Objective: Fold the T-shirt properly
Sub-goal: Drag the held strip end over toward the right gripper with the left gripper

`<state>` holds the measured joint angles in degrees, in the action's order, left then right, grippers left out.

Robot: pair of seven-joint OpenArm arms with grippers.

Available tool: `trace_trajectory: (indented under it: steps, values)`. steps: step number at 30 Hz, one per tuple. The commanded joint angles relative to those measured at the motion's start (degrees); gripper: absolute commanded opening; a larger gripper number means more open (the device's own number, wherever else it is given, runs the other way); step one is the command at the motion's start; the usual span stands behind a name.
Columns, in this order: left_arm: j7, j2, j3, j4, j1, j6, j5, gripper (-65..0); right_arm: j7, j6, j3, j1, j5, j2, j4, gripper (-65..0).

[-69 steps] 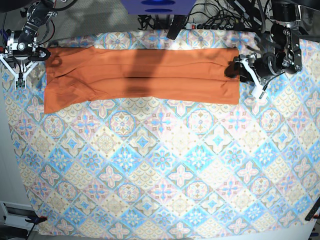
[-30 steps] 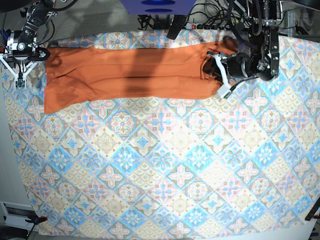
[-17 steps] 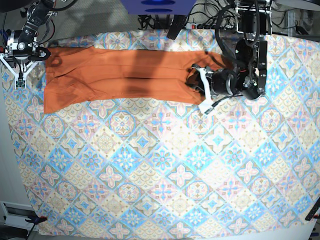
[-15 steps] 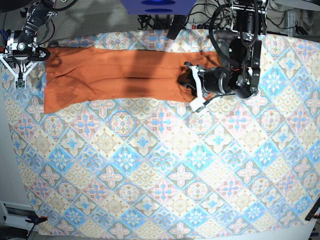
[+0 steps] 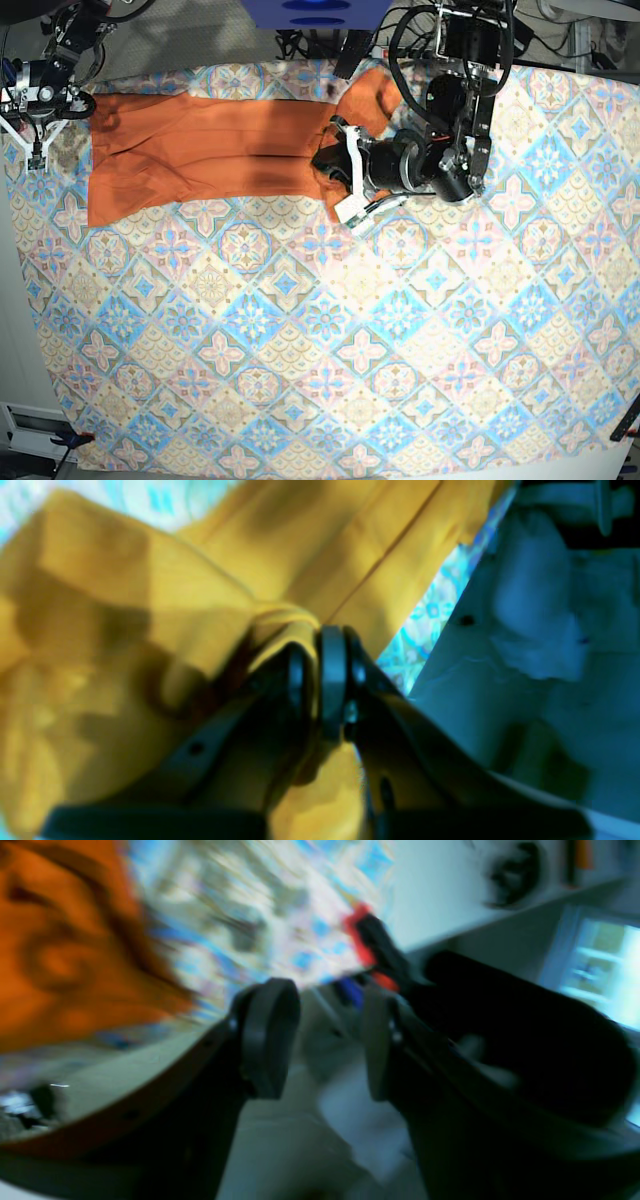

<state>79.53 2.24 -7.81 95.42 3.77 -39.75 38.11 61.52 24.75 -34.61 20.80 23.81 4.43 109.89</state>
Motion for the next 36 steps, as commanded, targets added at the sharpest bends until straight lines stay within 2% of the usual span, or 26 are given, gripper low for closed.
trace_trajectory:
  steps: [1,3,7,16,19,25,30,33,36]
  values:
    - [-0.1,-1.3,-0.1,2.0,-0.7,-0.3,1.2,-61.1,-0.6,-0.4,-0.2,-0.4,0.7,0.6,1.0,-40.9]
    - [0.5,-2.9,-0.1,2.3,-1.4,-0.3,0.7,-61.1,-0.6,-0.4,-0.2,-0.4,0.7,0.6,1.1,-40.9]
    - [0.5,-3.5,-1.6,1.8,-3.6,-0.3,0.4,-61.1,-0.6,-0.4,-0.2,-0.5,0.8,0.6,1.1,-40.8]
    - [0.5,-3.5,-13.9,-9.8,-13.0,-0.3,1.0,-60.7,-0.6,-0.4,-0.2,-0.5,0.8,0.5,1.1,-40.9]
    - [0.3,-4.9,-18.3,-12.7,-15.8,-0.3,0.9,-60.7,-0.6,-0.4,-0.2,-0.5,0.8,0.5,1.1,-40.9]
    - [0.5,-7.9,-19.1,-13.9,-17.6,-0.3,0.4,-60.5,-0.6,-0.4,-0.2,-0.5,0.8,0.5,1.1,-40.9]
    - [-0.9,-8.4,-23.7,-21.8,-20.3,-0.3,0.9,-59.8,-0.6,-0.4,-0.2,-0.5,0.8,0.5,1.1,-40.9]
    - [-3.0,-8.2,-25.4,-22.8,-20.4,-0.3,1.0,-51.8,-0.6,-0.4,-0.2,-0.5,0.8,0.5,1.1,-40.8]
    - [-3.1,-8.2,-26.7,-22.8,-20.5,-0.3,1.0,-36.3,-0.6,-0.4,-0.2,-0.5,0.8,0.5,1.1,-40.7]
